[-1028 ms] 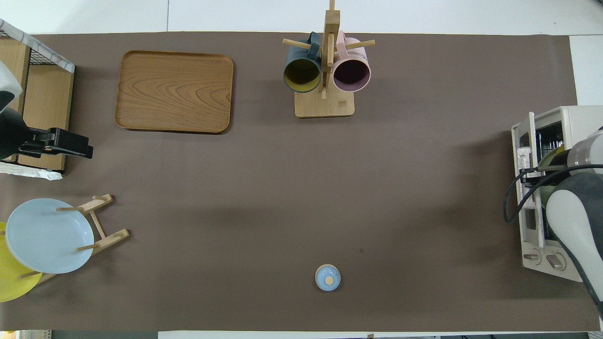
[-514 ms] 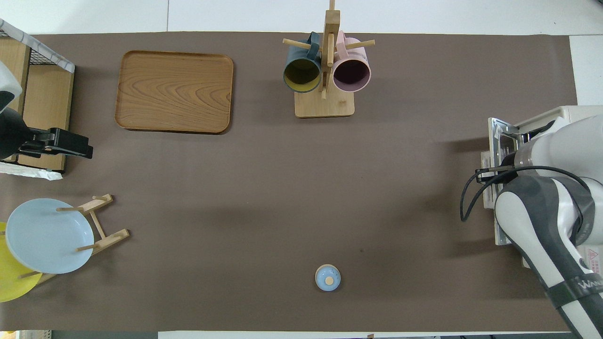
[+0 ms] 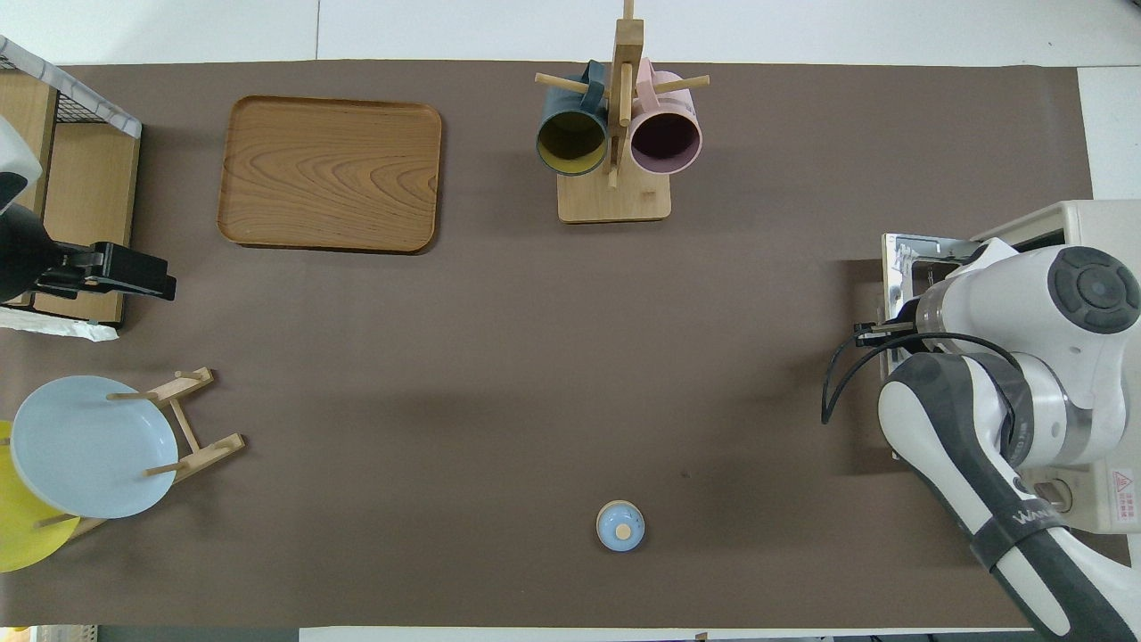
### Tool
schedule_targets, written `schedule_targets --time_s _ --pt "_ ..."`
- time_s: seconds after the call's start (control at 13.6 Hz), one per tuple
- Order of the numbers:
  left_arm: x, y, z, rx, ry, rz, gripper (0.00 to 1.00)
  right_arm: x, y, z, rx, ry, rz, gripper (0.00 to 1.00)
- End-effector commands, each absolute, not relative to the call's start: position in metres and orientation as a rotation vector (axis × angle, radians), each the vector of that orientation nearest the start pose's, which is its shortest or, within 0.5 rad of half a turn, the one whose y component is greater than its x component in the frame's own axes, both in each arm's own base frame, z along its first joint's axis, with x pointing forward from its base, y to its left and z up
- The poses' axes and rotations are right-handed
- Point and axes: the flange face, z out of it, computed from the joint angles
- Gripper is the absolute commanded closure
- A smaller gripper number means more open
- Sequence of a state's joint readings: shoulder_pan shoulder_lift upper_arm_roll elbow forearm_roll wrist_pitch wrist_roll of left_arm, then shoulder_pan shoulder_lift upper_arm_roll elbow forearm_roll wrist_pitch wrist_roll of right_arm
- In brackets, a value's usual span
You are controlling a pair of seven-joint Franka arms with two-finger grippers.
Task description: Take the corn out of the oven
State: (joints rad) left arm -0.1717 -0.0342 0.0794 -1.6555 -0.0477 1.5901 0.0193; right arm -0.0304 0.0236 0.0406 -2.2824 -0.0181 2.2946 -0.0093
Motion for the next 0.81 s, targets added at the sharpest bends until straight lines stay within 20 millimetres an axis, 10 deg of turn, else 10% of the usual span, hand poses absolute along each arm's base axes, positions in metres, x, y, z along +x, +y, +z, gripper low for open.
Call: schedule_targets --time_s 0.0,0.73 --pt "0.54 -0.052 0.609 -3.184 0.172 0.061 0.0 0.518 -0.039 0.333 -3.199 -0.02 -0.02 1.0" --pt "0.54 -0.052 0.61 -3.184 0.172 0.062 0.0 0.504 -0.024 0.311 -3.193 0.022 -0.031 1.0"
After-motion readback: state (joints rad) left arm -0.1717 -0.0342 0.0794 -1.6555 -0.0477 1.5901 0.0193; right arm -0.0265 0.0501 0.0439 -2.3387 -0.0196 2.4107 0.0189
